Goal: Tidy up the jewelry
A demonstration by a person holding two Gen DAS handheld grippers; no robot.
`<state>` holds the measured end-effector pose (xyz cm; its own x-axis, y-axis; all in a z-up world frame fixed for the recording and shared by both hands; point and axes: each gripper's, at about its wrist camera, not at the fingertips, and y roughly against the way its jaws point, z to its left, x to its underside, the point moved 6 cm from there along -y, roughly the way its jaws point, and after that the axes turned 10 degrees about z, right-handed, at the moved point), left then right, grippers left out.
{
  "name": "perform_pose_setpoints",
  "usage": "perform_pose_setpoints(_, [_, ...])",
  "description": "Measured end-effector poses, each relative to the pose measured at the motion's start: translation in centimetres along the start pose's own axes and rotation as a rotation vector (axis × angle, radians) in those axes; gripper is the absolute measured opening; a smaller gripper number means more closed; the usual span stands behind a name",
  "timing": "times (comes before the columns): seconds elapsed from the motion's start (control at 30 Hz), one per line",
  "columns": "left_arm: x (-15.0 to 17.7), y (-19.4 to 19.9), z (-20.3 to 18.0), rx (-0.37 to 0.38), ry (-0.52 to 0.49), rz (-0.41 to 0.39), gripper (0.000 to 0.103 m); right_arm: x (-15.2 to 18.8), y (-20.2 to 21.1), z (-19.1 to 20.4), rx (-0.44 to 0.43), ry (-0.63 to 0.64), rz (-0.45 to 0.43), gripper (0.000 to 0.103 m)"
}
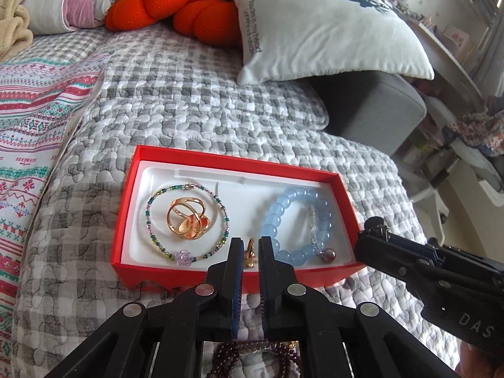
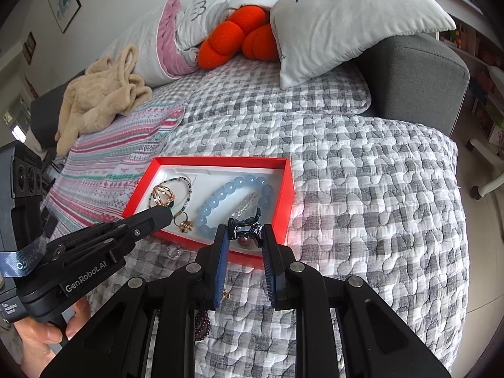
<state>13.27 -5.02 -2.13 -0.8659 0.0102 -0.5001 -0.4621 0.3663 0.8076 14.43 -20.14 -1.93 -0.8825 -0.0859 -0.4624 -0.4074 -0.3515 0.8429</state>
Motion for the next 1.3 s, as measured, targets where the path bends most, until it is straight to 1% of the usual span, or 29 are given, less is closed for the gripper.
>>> perform_pose_setpoints(0.1, [0.7, 0.8, 0.4, -0.026, 0.000, 0.009, 0.020, 0.0, 0.2, 0.3, -0.002, 0.003, -0.007, 0.022])
perform_pose_setpoints(0.23, [1.9, 1.5, 1.1, -0.042, 0.001, 0.031, 0.022, -0.4, -0.2, 0.7, -0.001, 0.014, -0.008, 0.022])
perform_pose_setpoints(0.3, [2.4, 1.6, 1.4, -0.063, -0.004, 0.041, 0.034, -0.7, -0.6, 0.8, -0.006, 0.010, -0.004, 0.022])
perform_pose_setpoints(0.33, [2.6, 1.6, 1.5, -0.074, -0.007, 0.044, 0.037, -0.9, -0.8, 0.9, -0.009, 0.008, -0.002, 0.022])
perform_pose_setpoints(0.37, [2.8, 1.5, 1.7, -0.085, -0.008, 0.050, 0.042, -1.0, -1.1, 1.0, -0.011, 0.005, 0.000, 0.022])
perform_pose_setpoints(0.47, [3.3, 1.3, 2.4, -0.118, -0.011, 0.068, 0.044, -1.4, -1.9, 1.2, -0.019, -0.005, 0.012, 0.022])
perform_pose_setpoints(0.6, [3.6, 1.1, 3.2, -0.142, -0.003, 0.082, 0.051, -1.8, -2.9, 1.6, -0.022, -0.010, 0.024, 0.023])
perform_pose_setpoints(0.73, [3.5, 1.1, 3.7, -0.149, 0.007, 0.087, 0.053, -2.1, -3.4, 1.9, -0.030, -0.013, 0.027, 0.023])
perform_pose_setpoints(0.8, [3.4, 1.1, 3.8, -0.152, 0.009, 0.086, 0.058, -2.2, -3.5, 1.9, -0.038, -0.015, 0.038, 0.023])
perform_pose_setpoints(0.87, [3.4, 1.1, 3.8, -0.155, 0.008, 0.086, 0.059, -2.2, -3.4, 1.9, -0.040, -0.015, 0.040, 0.024])
perform_pose_setpoints(0.93, [3.4, 1.0, 3.9, -0.161, 0.005, 0.088, 0.063, -2.1, -3.0, 2.0, -0.032, -0.010, 0.038, 0.025])
perform_pose_setpoints(1.0, [3.5, 1.1, 4.1, -0.175, 0.004, 0.088, 0.068, -1.8, -2.4, 2.0, -0.035, -0.006, 0.036, 0.027])
perform_pose_setpoints(1.07, [3.8, 1.1, 4.3, -0.180, 0.007, 0.093, 0.069, -1.3, -1.7, 2.1, -0.042, -0.001, 0.033, 0.037])
perform_pose_setpoints(1.1, [3.9, 1.0, 4.4, -0.177, 0.009, 0.096, 0.070, -1.0, -1.4, 2.2, -0.041, 0.005, 0.031, 0.040])
perform_pose_setpoints(1.17, [4.4, 0.9, 4.6, -0.170, 0.012, 0.105, 0.074, -0.4, -0.6, 2.4, -0.040, 0.023, 0.026, 0.052])
perform_pose_setpoints(1.2, [4.7, 0.9, 4.6, -0.169, 0.013, 0.108, 0.076, -0.1, -0.3, 2.4, -0.038, 0.030, 0.025, 0.053])
perform_pose_setpoints(1.3, [5.7, 0.5, 4.7, -0.182, 0.005, 0.124, 0.077, 1.0, 0.3, 2.4, -0.023, 0.031, 0.035, 0.055])
